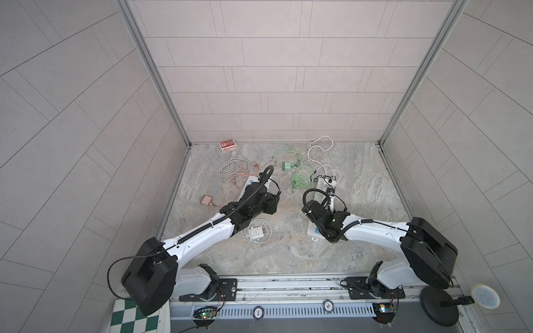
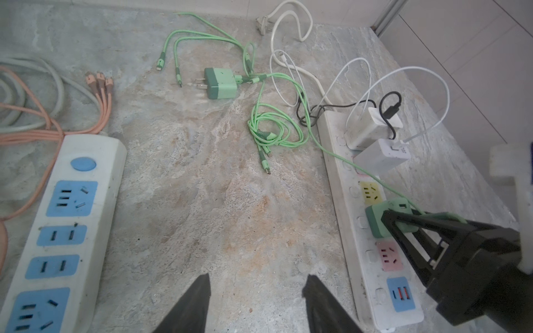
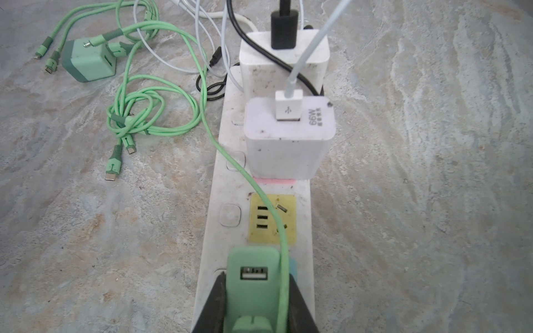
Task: Insert the plug
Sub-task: 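Press in and release the charger with the right gripper while the left reaches out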
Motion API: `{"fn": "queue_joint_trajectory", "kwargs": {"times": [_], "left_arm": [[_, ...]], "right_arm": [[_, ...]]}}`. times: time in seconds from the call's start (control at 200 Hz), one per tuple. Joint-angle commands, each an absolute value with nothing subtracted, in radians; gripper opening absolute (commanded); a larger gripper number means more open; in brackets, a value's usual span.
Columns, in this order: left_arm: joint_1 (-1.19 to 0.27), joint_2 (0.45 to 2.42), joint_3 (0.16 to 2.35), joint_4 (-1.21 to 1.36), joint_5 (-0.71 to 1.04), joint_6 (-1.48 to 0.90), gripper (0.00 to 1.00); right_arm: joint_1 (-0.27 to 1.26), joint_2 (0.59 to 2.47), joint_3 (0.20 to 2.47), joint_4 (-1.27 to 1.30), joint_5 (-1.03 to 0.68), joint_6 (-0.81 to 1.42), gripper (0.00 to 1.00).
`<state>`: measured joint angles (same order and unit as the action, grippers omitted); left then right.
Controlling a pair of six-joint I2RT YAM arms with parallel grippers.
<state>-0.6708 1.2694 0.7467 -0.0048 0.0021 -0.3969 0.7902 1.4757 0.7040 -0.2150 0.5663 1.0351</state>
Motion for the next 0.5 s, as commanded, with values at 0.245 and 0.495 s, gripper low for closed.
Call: {"fn": "queue_joint_trajectory", "kwargs": {"times": [0.245,0.495], "left_arm": [[-0.577,1.586,1.013,-0.073,-0.035,-0.319,0.67],[-0.552,1.873,1.349,-0.238,-0.018,-0.098,0.64]], "right_arm": [[0.612,1.5,0.583,-0.263,0.291,0.913,0.02],[0.526,1.503,0.594,-0.257,0.249,0.822,0.04]]}}
